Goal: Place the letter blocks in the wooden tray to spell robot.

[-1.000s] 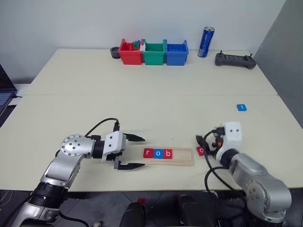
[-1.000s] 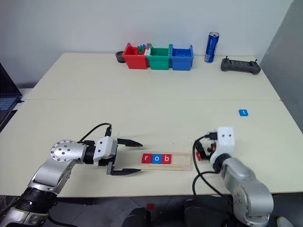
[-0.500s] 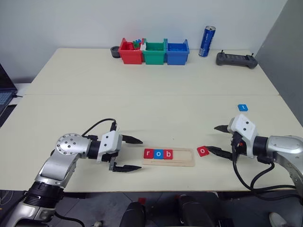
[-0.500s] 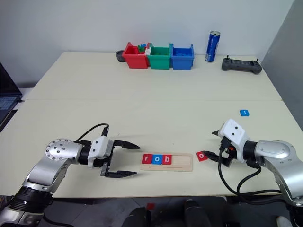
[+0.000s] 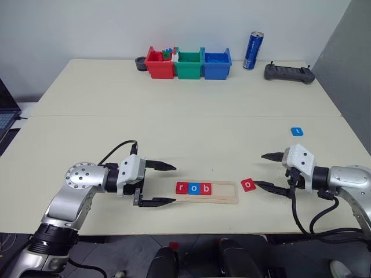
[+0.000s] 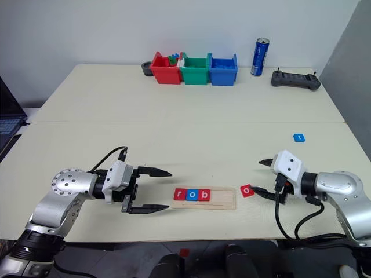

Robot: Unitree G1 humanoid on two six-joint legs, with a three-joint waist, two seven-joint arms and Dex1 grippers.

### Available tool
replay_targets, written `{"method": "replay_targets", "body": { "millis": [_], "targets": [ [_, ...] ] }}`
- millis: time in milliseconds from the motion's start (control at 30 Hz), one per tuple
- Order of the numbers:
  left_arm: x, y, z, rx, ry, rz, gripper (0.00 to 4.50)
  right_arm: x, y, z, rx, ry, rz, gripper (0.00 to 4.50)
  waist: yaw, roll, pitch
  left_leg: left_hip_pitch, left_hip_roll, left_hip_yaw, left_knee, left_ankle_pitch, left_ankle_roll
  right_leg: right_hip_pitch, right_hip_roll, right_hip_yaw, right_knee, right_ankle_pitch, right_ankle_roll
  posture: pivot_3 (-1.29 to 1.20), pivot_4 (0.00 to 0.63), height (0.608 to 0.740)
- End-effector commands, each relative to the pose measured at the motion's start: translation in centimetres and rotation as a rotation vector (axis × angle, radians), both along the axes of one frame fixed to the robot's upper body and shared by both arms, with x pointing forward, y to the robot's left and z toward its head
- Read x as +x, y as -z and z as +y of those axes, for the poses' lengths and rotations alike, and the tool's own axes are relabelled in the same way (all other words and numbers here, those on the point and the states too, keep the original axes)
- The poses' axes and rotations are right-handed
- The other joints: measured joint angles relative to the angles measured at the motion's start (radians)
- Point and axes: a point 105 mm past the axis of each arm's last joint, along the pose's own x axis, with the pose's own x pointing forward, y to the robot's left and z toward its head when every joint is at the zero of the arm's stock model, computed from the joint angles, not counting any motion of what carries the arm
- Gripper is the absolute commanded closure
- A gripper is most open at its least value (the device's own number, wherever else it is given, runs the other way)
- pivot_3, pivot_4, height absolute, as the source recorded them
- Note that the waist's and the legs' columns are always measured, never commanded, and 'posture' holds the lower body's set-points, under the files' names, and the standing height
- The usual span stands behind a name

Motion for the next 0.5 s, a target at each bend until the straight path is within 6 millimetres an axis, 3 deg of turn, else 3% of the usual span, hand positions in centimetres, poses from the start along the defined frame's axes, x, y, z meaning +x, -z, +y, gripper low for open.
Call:
{"method": "replay_targets", "body": {
  "millis": [33, 267, 500],
  "targets": [
    [-0.3, -1.4, -0.2, -0.008, 0.019, -0.048, 0.00, 0.0, -0.6, -0.2, -0.014, -0.013, 0.005, 0.04, 0.000, 0.000, 0.000, 0.000, 0.000, 0.000, 0.000, 0.000, 0.000, 0.000, 0.000, 0.000, 0.000, 0.000, 0.000, 0.00, 0.150, 0.740],
    [-0.6, -1.3, -0.3, 0.022, 0.047, -0.030, 0.00, 0.3, 0.4, -0.9, -0.170, -0.114, 0.025, 0.04, -0.001, 0.000, 0.000, 0.000, 0.000, 0.000, 0.000, 0.000, 0.000, 0.000, 0.000, 0.000, 0.000, 0.000, 0.000, 0.00, 0.150, 0.740],
    [-0.4, -1.0, -0.1, 0.033, 0.057, -0.025, 0.00, 1.0, 1.3, -0.7, -0.218, -0.217, 0.076, 0.04, 0.000, 0.000, 0.000, 0.000, 0.000, 0.000, 0.000, 0.000, 0.000, 0.000, 0.000, 0.000, 0.000, 0.000, 0.000, 0.00, 0.150, 0.740]
  ]
}}
